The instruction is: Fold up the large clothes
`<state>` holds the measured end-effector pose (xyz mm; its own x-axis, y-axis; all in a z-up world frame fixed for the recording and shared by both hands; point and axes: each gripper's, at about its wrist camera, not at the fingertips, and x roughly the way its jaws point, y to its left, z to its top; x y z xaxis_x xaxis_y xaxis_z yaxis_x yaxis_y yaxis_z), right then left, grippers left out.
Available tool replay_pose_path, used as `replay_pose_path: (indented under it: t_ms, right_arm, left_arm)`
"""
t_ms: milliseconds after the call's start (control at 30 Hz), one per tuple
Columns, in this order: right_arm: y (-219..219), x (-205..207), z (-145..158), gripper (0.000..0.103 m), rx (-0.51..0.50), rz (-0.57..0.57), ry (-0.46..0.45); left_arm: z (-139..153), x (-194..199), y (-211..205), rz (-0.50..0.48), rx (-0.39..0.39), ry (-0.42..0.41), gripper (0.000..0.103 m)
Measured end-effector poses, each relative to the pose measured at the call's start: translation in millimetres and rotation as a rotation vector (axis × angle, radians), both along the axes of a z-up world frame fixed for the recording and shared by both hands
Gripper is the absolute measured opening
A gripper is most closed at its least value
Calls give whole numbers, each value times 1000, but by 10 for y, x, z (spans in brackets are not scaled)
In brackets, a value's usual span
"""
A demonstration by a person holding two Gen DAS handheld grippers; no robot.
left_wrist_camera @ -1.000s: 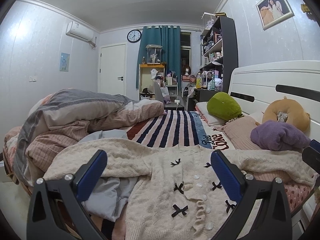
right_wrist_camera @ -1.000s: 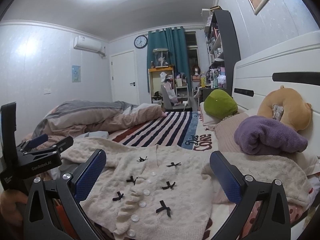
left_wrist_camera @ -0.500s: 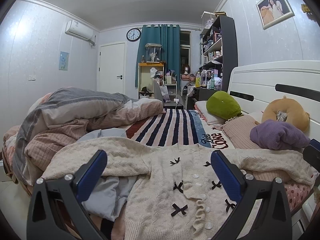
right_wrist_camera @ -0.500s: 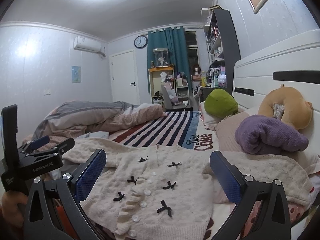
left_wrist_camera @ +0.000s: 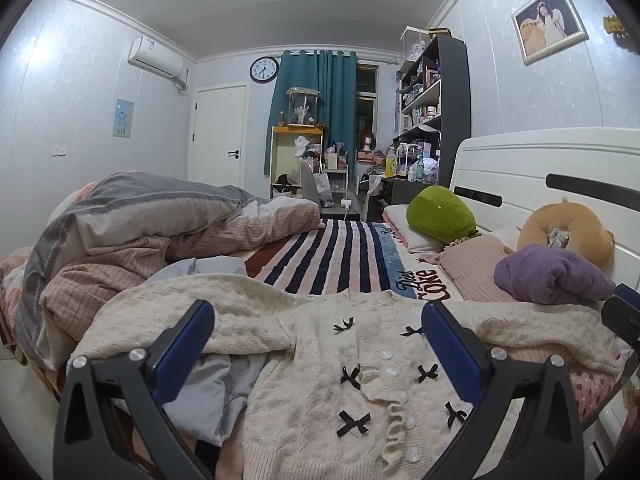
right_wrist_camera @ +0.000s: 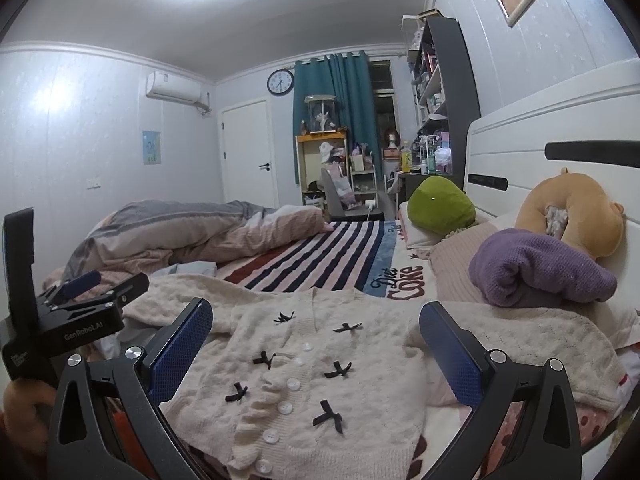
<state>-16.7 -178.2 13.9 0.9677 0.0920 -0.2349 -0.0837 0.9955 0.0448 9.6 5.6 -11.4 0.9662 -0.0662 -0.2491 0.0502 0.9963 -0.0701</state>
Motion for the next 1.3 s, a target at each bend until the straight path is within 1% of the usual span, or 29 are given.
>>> replay_pose_path:
  t_ms: [100, 233, 300, 367, 433, 500, 567, 633, 700, 733, 800, 833, 867, 900, 967, 1033, 1067, 1100, 1167, 1300]
  right_arm:
    - [0, 24, -10, 103, 5, 5, 0]
    - [69, 117, -28, 103, 36, 42, -9]
    - [108, 192, -27, 103, 50, 64, -3]
    - [164, 292, -39, 103, 50, 77, 7]
    - [241, 423, -76, 103, 54, 84, 26]
    - [306, 556, -120, 103, 72, 102, 45]
    - [340, 659, -160, 103, 81, 124, 50]
    - [373, 765, -218, 103, 75, 142, 46]
    - [444, 899, -286, 103, 65, 145, 61]
    - [488, 985, -331, 103, 63, 149, 77]
    - [525, 1120, -420, 103, 65, 150, 112]
    - [548, 1195, -477, 103, 69, 152, 131]
    - [560, 1257, -532, 103, 74, 151, 151]
    - [550, 1288, -578, 103, 79, 149, 165]
    - [546, 1383, -671, 103, 94, 150, 195]
    - [533, 1426, -722, 103, 110, 155, 212]
    - [524, 1443, -738, 103, 117, 157, 219]
    - [521, 1455, -748, 103, 126, 158, 224]
    - [510, 1472, -750, 103, 138, 159, 226]
    - [480, 1488, -738, 103, 137, 140, 222]
  left_arm:
    - [-29, 31, 87, -19, -16, -13, 102]
    - [-83, 147, 255, -53, -37, 29, 102]
    - [-112, 176, 368, -70, -59, 32, 102]
    - [-157, 224, 543, -88, -96, 39, 102]
    - [-230, 282, 749, -86, -144, 60, 102]
    - [-344, 340, 1018, -66, -200, 92, 102]
    - [-494, 412, 1313, -27, -228, 136, 101]
    - [-644, 438, 1583, 8, -242, 157, 91]
    - [-804, 459, 1881, 55, -297, 182, 72]
    - [-877, 460, 2022, 81, -340, 189, 68]
    - [-1018, 482, 2260, 85, -421, 207, 57]
    - [-1079, 504, 2346, 84, -450, 221, 53]
    - [-1138, 529, 2410, 87, -466, 239, 45]
    - [-1191, 557, 2449, 90, -474, 256, 38]
    - [-1277, 610, 2511, 103, -487, 278, 38]
    - [-1316, 650, 2563, 120, -503, 272, 41]
    - [-1337, 682, 2593, 129, -515, 274, 47]
    - [-1352, 714, 2618, 134, -530, 276, 56]
    - [-1394, 803, 2676, 130, -574, 274, 64]
    - [-1378, 1012, 2691, 120, -604, 273, 64]
